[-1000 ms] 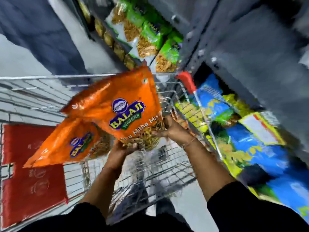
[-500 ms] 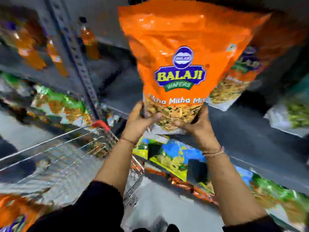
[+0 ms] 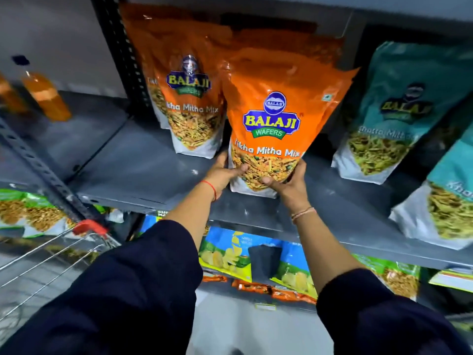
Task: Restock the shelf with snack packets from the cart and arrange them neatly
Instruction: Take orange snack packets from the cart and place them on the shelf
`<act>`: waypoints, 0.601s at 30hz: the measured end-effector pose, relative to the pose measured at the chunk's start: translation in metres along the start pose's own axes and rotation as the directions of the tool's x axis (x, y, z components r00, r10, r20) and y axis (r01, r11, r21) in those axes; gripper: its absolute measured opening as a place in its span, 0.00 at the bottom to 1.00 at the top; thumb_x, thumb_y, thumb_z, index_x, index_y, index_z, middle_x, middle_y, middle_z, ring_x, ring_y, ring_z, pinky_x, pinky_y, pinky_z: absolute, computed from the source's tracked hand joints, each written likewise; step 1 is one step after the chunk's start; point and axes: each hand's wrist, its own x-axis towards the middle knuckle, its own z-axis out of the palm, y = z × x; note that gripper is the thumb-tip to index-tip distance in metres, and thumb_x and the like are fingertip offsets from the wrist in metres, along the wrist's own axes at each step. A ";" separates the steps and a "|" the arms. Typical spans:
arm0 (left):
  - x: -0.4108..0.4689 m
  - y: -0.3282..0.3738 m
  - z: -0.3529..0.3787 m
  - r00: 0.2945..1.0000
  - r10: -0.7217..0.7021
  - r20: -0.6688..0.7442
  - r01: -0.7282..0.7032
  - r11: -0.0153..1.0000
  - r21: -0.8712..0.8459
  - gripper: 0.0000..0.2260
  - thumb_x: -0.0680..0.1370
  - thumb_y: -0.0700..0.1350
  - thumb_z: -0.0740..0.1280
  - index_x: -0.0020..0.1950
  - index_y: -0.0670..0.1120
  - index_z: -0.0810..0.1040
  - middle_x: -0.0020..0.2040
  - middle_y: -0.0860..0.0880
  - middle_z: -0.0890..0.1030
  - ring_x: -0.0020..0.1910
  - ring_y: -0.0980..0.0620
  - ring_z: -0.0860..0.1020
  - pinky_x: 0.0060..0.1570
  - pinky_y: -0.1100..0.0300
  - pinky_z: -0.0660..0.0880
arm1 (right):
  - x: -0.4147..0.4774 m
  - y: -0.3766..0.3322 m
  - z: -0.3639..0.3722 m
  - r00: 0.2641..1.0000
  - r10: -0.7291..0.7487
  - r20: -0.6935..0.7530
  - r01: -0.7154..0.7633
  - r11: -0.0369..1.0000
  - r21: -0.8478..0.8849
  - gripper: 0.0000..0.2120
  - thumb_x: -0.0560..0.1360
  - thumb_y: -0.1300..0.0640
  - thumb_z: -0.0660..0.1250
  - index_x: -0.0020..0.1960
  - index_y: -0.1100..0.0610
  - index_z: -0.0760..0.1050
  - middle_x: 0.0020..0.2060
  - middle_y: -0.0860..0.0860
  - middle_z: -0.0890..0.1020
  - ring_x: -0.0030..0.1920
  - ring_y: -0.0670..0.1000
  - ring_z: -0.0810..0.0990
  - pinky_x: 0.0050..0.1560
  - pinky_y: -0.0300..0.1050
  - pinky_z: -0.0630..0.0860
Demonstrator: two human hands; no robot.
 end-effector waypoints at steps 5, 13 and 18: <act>-0.002 -0.009 -0.004 0.998 -0.065 -0.007 0.065 0.997 0.039 0.30 0.71 0.44 0.70 0.70 0.49 0.61 0.70 0.43 0.69 0.69 0.45 0.68 0.70 0.47 0.65 | -0.007 0.003 0.000 0.999 0.045 -0.016 -0.046 0.997 -0.060 0.39 0.61 0.66 0.76 0.64 0.61 0.56 0.53 0.43 0.72 0.54 0.43 0.74 0.49 0.30 0.76; -0.134 -0.037 -0.042 0.695 0.229 -0.682 -0.219 0.970 0.102 0.17 0.70 0.40 0.72 0.55 0.49 0.71 0.45 0.49 0.74 0.43 0.61 0.73 0.41 0.75 0.71 | -0.117 0.006 0.090 0.964 -0.245 -0.100 0.181 0.886 -0.427 0.45 0.62 0.35 0.68 0.69 0.60 0.57 0.69 0.62 0.62 0.71 0.53 0.57 0.71 0.34 0.50; -0.243 -0.092 -0.131 0.525 -0.028 -0.851 0.066 0.998 0.008 0.12 0.69 0.43 0.73 0.47 0.50 0.72 0.43 0.47 0.77 0.43 0.57 0.76 0.40 0.73 0.71 | -0.158 0.020 0.202 0.888 -0.238 0.393 0.394 0.835 -0.385 0.36 0.68 0.32 0.59 0.65 0.57 0.61 0.67 0.62 0.68 0.68 0.53 0.61 0.70 0.45 0.57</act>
